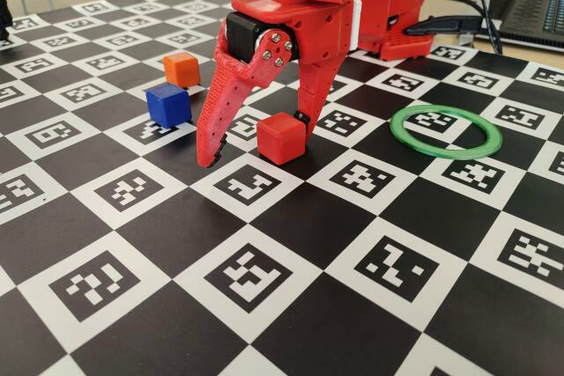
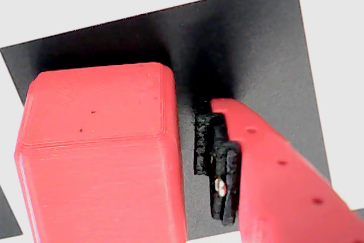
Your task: Grab the red cube then put it in the green circle then put the blue cube on top and finally the orange cube on top
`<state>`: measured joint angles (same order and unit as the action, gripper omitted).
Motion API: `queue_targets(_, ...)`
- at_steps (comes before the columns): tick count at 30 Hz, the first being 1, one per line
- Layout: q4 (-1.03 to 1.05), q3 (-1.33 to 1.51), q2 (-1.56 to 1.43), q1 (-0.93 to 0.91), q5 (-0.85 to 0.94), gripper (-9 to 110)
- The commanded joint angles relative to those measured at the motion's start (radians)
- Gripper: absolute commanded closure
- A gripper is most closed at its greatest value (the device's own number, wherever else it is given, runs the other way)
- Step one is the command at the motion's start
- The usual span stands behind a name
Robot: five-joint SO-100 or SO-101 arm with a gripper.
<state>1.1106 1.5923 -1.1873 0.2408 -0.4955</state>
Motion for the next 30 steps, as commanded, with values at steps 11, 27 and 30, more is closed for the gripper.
queue_targets(11, -0.026, -0.063, -0.028, -0.012, 0.025, 89)
queue_targets(27, 0.037, -0.046, -0.169, -0.086, 0.133, 94)
queue_targets(30, 0.104, -0.054, -0.233, -0.106, 0.158, 94)
